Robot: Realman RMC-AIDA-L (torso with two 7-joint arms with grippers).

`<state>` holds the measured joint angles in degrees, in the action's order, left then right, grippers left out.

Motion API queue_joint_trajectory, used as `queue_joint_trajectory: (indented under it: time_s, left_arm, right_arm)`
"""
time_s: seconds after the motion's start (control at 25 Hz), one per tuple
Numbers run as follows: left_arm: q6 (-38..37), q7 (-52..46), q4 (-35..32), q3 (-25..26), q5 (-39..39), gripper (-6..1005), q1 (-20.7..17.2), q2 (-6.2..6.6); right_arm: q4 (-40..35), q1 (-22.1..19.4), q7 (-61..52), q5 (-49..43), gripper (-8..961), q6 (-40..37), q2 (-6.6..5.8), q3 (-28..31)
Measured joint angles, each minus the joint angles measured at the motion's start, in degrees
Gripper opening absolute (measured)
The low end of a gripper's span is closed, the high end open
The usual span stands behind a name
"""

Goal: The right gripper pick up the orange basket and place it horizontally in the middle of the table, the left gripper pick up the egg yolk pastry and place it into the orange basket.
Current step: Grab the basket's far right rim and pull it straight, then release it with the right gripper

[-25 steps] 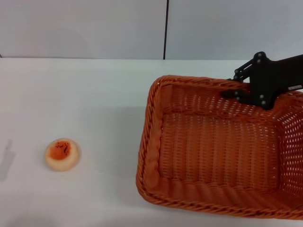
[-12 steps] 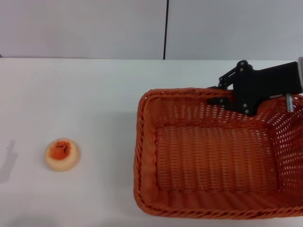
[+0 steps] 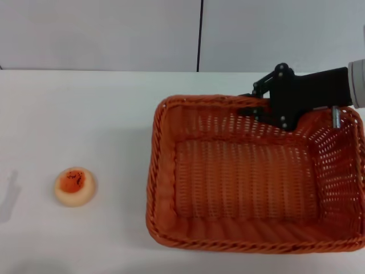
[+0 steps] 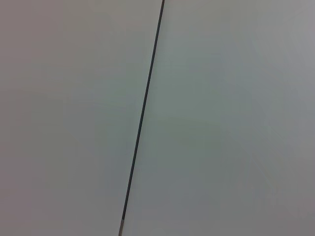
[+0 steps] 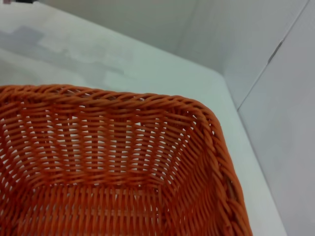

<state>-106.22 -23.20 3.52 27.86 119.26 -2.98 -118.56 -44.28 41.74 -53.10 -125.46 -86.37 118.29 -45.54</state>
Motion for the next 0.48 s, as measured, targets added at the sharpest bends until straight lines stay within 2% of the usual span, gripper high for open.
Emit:
queue_joint_trajectory:
  time_s: [0.48]
  left_arm:
    - [0.0, 0.0, -0.1, 0.0, 0.0, 798, 0.3, 0.00]
  right_arm:
    - [1.8, -0.3, 1.4, 1.5, 259, 3.0, 0.53, -4.9]
